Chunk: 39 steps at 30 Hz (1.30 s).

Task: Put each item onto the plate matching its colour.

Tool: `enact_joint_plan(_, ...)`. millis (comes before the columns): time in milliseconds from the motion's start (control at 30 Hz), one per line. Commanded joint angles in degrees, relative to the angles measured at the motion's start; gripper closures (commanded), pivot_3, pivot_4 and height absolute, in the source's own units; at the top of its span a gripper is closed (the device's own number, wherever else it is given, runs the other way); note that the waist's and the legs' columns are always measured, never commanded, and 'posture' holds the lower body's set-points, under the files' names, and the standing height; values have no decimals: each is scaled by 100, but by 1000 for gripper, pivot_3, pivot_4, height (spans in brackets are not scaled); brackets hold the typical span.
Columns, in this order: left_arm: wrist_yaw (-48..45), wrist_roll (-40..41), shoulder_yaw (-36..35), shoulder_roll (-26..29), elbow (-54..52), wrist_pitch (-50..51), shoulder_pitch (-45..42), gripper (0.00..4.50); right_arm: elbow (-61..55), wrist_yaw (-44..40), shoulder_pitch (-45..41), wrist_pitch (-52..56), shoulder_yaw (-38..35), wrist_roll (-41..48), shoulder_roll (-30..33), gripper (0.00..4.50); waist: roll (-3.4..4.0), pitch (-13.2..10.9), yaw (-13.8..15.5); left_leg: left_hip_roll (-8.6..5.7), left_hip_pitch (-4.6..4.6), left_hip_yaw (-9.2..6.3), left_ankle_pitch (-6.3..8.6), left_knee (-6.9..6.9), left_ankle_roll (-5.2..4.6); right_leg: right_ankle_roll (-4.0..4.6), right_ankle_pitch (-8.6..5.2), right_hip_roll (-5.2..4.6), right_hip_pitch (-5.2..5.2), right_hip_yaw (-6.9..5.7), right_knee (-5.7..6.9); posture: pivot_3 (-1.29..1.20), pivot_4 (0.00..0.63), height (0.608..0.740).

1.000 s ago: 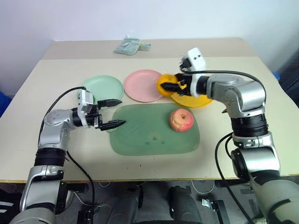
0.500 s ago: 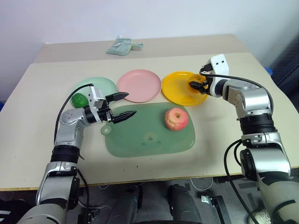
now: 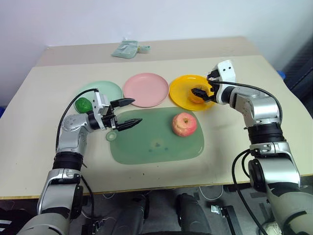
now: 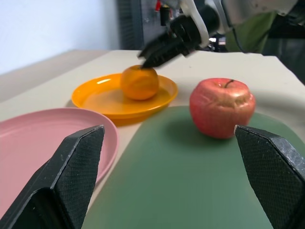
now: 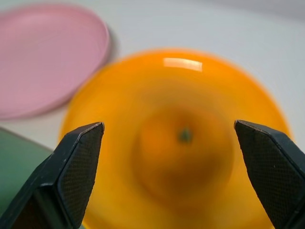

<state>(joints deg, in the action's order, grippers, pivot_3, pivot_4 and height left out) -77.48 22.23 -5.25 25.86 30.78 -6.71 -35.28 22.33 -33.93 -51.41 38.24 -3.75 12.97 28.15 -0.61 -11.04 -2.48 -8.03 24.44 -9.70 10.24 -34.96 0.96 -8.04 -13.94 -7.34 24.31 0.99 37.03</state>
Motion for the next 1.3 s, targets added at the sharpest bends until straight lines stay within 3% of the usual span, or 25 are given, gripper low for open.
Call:
enact_joint_plan(33,-413,366,-104,219,-377,262,4,0,-1354,-887,339,123,-438,879,312,54,0,0,2,0,0,0,0,0,0,0,0,0,0,0,0,0,150,740)
enact_joint_plan(200,-741,509,-56,450,-558,684,50,0,-2903,-1711,1167,383,-163,1390,846,54,-1,0,13,1,2,-2,2,-4,-2,-1,-1,0,-3,-1,-1,0,150,740)
enact_joint_plan(367,-1043,301,150,636,-529,688,43,0,-3874,-1797,1673,645,525,1229,1165,54,-1,0,-1,11,0,7,2,-6,-1,0,-2,3,-1,2,-1,0,150,740)
enact_joint_plan(667,-1085,264,201,685,-624,768,35,0,-3813,-1653,1871,994,916,1038,1334,54,-2,0,91,11,2,9,3,-5,-1,0,-2,2,0,5,-6,0,150,740)
enact_joint_plan(1100,-1042,266,162,688,-660,694,111,0,-3516,-1683,1995,677,1298,590,1401,54,-3,0,171,12,2,11,3,-6,0,1,-2,2,0,5,-7,0,150,740)
enact_joint_plan(1200,-1021,267,165,676,-679,677,124,0,-3480,-1704,2021,682,1299,569,1412,882,-6,2,165,12,2,11,3,-5,0,1,-2,3,1,5,-7,0,150,740)
enact_joint_plan(1267,-1012,269,166,674,-681,670,125,0,-3508,-1752,2047,629,1322,550,1445,1693,-6,2,169,15,2,10,3,-5,0,1,-2,5,0,5,-7,0,150,740)
enact_joint_plan(1300,-1007,269,167,673,-679,665,124,0,-3515,-1743,2045,588,1321,523,1445,1777,-7,2,170,15,2,11,3,-6,0,1,-2,4,-1,5,-7,0,150,740)
